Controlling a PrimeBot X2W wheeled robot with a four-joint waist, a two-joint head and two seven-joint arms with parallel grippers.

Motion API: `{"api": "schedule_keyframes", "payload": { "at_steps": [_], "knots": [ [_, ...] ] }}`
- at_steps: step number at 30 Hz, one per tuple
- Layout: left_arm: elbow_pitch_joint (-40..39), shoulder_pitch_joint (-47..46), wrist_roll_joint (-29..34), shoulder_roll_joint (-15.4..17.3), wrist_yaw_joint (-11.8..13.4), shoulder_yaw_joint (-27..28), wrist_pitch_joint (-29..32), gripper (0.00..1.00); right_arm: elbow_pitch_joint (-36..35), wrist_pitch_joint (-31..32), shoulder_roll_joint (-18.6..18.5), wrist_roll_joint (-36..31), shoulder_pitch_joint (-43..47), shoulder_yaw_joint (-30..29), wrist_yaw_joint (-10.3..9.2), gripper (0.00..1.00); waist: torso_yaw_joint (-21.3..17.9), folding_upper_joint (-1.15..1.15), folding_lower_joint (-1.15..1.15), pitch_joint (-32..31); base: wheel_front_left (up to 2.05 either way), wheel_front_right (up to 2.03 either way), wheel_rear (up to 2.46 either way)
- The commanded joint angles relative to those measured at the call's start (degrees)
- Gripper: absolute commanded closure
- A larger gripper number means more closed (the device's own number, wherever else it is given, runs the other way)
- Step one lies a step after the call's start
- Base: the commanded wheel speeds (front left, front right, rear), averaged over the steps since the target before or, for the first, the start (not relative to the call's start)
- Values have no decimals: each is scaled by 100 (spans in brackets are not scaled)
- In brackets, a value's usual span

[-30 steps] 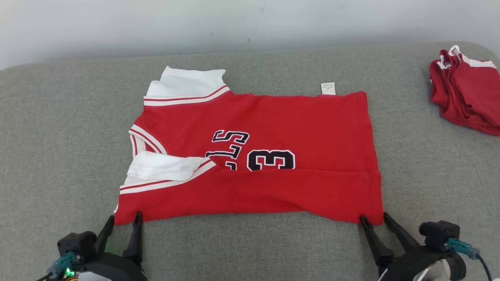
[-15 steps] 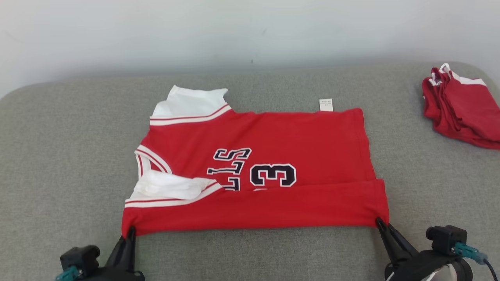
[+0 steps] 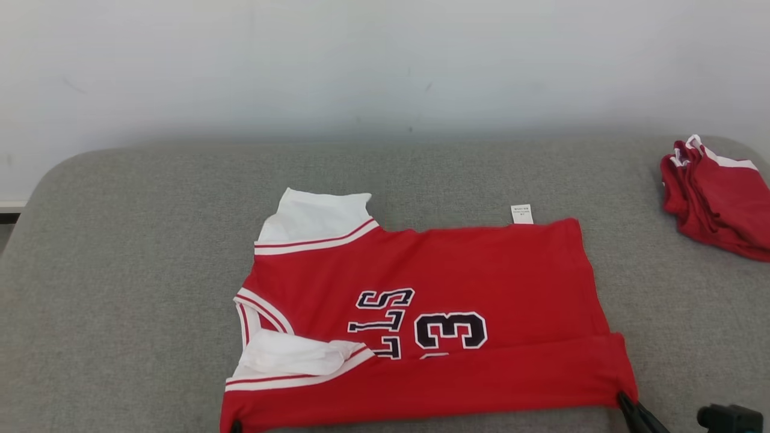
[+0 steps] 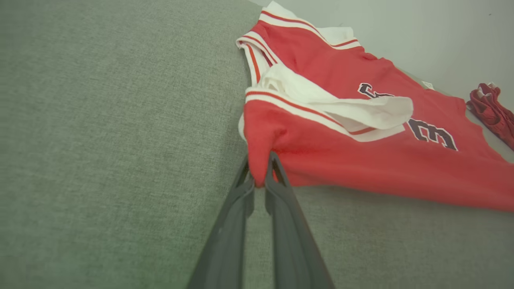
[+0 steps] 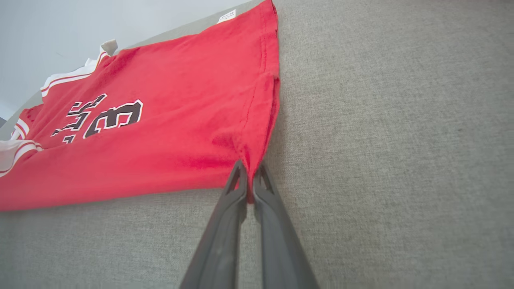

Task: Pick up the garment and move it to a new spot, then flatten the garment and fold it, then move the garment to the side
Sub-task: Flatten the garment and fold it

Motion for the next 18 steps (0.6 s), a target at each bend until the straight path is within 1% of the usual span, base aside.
{"api": "schedule_keyframes", "payload": {
  "at_steps": [1,3,4,5,6,7,9,12,15,18],
  "knots": [
    [-27,95,-57,-1,29,22,-10,100,-40,14,-28,-30,99,-86,-17,100,31,0,1,-12,0,0,0],
    [-58,151,-84,-15,51,16,32,100,-140,96,35,-97,247,-240,-17,100,52,0,1,-6,0,0,0],
    [-69,156,-79,-14,42,-10,39,85,-183,134,69,-134,299,-309,-17,100,59,0,1,0,0,0,0],
    [-105,140,-71,-23,57,9,29,2,-223,170,97,-195,335,-378,-17,67,65,0,1,7,0,0,0],
    [-115,128,-58,-28,66,18,17,0,-254,221,116,-308,353,-416,-17,4,66,0,1,14,0,0,0],
    [-116,119,-2,-12,77,-2,15,0,-300,251,153,-398,362,-469,-17,0,63,0,1,18,0,0,0],
    [-148,71,84,7,102,23,-1,0,-411,303,266,-524,371,-588,-17,0,54,0,1,30,0,0,0],
    [-295,32,224,-12,204,173,-30,0,-586,326,355,-753,370,-778,-17,0,27,0,1,24,0,0,0],
    [-659,17,439,-56,283,479,-41,0,-802,265,470,-973,359,-960,-17,0,-1,0,1,-5,0,0,0],
    [-1100,106,744,-173,300,819,-37,0,-1014,168,580,-1167,360,-1118,-17,0,-24,0,1,-52,0,0,0]
  ]
}}
